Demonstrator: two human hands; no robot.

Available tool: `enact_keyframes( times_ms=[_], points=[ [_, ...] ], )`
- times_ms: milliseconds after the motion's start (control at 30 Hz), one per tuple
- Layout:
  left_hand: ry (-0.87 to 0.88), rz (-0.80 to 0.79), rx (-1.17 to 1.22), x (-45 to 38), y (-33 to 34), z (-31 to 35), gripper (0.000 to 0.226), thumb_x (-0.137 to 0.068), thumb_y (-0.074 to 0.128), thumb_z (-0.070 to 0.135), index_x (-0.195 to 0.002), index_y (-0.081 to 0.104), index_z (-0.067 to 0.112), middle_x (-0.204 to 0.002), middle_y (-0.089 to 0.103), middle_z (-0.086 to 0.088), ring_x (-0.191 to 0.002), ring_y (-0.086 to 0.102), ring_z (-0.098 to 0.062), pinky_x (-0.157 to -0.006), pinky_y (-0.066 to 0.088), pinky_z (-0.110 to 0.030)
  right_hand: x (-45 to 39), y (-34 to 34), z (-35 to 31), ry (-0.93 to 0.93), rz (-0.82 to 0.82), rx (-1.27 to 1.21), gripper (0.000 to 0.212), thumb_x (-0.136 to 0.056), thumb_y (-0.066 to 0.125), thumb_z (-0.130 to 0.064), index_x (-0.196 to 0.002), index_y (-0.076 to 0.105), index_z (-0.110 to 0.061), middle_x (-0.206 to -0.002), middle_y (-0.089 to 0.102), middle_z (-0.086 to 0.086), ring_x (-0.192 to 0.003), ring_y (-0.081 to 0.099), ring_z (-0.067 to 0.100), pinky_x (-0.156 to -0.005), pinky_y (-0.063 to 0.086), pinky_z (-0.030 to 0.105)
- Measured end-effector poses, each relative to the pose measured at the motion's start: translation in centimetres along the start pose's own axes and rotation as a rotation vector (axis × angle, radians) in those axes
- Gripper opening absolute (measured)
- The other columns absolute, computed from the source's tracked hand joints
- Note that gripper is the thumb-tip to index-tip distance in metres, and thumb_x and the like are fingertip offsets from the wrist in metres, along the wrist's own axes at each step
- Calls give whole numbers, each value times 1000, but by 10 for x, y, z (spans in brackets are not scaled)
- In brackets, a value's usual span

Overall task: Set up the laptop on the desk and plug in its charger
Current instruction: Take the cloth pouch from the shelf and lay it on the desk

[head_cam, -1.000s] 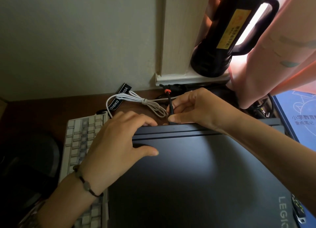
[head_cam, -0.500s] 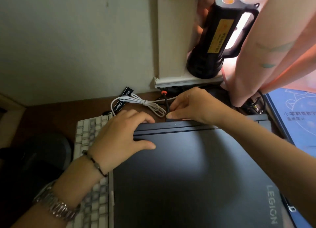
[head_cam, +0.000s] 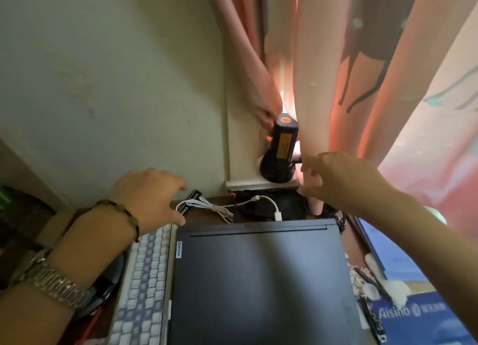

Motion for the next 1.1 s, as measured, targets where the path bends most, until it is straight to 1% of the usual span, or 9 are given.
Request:
enact_keyframes(
  times_ms=[133,233,367,500,600,767,900,1033,1100],
  points=[
    [-80,127,53,41,-65,-7,61,-71,66,56,-124,47,33,-122,58,5,-109,54,-17,-91,47,-37,3,-60,-27,-104,79,-5,30,-78,64,-41,-104,59,-25,-99,65,0,-85,62,24,-65,50,33],
    [-160,214,66,78,-106,-14,57,-72,66,54,-122,49,34,-121,58,7,-109,54,-16,-92,47,-36,9,-99,-51,-206,175,-38,29,-78,65,-39,-103,59,-25,-99,66,-1,-83,62,23,-61,42,28],
    [-276,295,10,136,-145,-19,53,-73,65,54,-121,50,35,-123,58,8,-110,54,-14,-91,46,-32,24,-139,-90,-342,254,-56,41,-77,66,-44,-112,53,-27,-103,65,-2,-91,62,23,-65,38,28],
    [-415,356,-76,211,-170,-26,54,-72,63,58,-120,50,37,-124,58,10,-112,54,-14,-87,46,-31,48,-172,-142,-484,334,-105,48,-77,63,-51,-118,48,-32,-110,63,-11,-99,62,16,-80,48,33],
    [-535,397,-156,274,-183,-34,52,-72,62,59,-118,52,36,-120,60,7,-109,55,-17,-84,48,-33,72,-192,-187,-615,360,-137,47,-78,58,-57,-118,46,-35,-112,62,-12,-100,62,16,-80,53,34],
    [-722,391,-185,366,-187,-46,46,-75,62,55,-115,55,33,-115,62,7,-106,57,-16,-83,50,-35,113,-220,-256,-779,385,-184,45,-80,53,-59,-118,46,-37,-116,59,-12,-105,59,15,-81,48,30],
    [-865,424,-192,424,-189,-59,41,-74,60,53,-110,57,34,-109,63,6,-97,59,-18,-76,50,-32,140,-238,-300,-881,392,-237,42,-81,55,-54,-116,49,-32,-109,61,-7,-97,61,18,-77,50,32],
    [-957,441,-173,454,-184,-72,39,-72,60,54,-107,58,37,-105,62,9,-94,57,-16,-67,44,-27,151,-244,-332,-942,383,-280,32,-82,57,-47,-108,53,-28,-105,61,-5,-93,60,20,-70,51,31],
    [-981,444,-181,461,-180,-79,39,-72,61,54,-106,59,35,-102,62,9,-92,56,-14,-60,36,-24,152,-239,-347,-968,363,-279,32,-83,58,-46,-108,54,-27,-106,61,-4,-94,60,19,-70,50,31]
  ],
)
Point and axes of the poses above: each hand's wrist, its own x-axis away from the middle knuckle, its own y-axis out of the palm, z = x × y, the point moved 10 cm from there along -x, towards the middle knuckle
